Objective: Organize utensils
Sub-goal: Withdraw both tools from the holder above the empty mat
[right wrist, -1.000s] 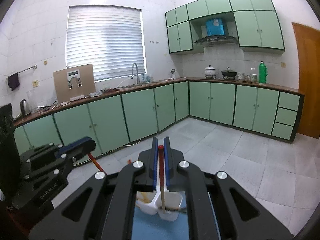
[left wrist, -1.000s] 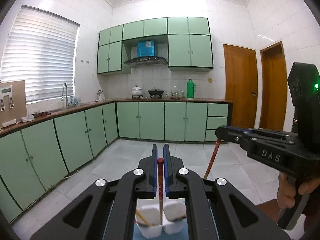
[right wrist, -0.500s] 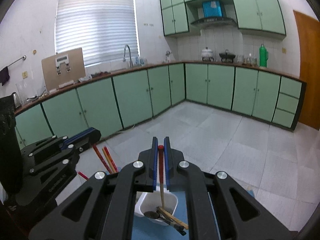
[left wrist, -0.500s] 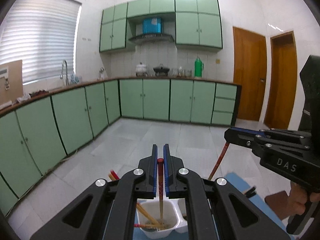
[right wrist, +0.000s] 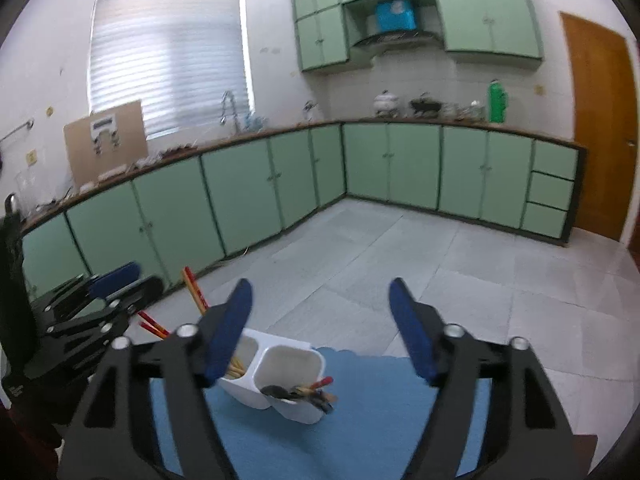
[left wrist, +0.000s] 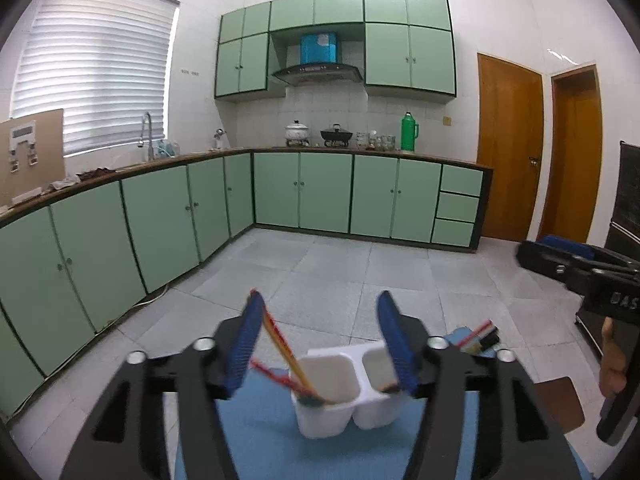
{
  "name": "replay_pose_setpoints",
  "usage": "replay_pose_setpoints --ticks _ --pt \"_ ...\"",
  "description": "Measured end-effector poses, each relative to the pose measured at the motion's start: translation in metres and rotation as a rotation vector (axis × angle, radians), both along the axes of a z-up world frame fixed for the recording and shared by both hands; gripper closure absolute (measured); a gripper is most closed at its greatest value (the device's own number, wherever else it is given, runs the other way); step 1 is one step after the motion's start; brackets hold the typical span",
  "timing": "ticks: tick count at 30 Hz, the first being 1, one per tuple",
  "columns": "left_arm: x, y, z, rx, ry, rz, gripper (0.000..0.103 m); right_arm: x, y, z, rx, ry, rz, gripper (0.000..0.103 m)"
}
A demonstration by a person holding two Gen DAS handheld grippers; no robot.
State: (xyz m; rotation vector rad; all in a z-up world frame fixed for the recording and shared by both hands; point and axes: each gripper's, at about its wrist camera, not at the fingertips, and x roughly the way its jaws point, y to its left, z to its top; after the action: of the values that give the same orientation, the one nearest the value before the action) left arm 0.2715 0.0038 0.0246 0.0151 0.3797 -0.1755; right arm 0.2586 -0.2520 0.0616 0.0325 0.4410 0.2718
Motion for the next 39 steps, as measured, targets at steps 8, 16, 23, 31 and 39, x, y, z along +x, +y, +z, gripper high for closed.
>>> replay_pose_setpoints --ticks 8,16,23,31,39 --pt "-0.071 0.005 -0.01 -0.038 0.017 0.033 0.013 -0.076 -0.024 -0.014 0.006 -0.025 -0.067 0.005" --pt "-0.131 0.002 -0.023 -0.019 0.026 0.062 0.006 -0.136 -0.024 -0.042 0.026 0.021 -0.06 0.005" --pt "-0.164 -0.001 -0.021 -0.009 0.023 0.069 0.006 -0.175 -0.008 -0.041 -0.015 0.01 -0.004 0.005" --pt "-0.185 -0.006 -0.006 -0.002 -0.02 0.068 0.006 -0.197 -0.003 -0.027 -0.006 -0.02 0.03 0.005" --pt "-0.21 -0.007 0.011 -0.003 -0.082 0.066 0.006 -0.216 -0.001 -0.012 -0.018 -0.064 0.04 0.005"
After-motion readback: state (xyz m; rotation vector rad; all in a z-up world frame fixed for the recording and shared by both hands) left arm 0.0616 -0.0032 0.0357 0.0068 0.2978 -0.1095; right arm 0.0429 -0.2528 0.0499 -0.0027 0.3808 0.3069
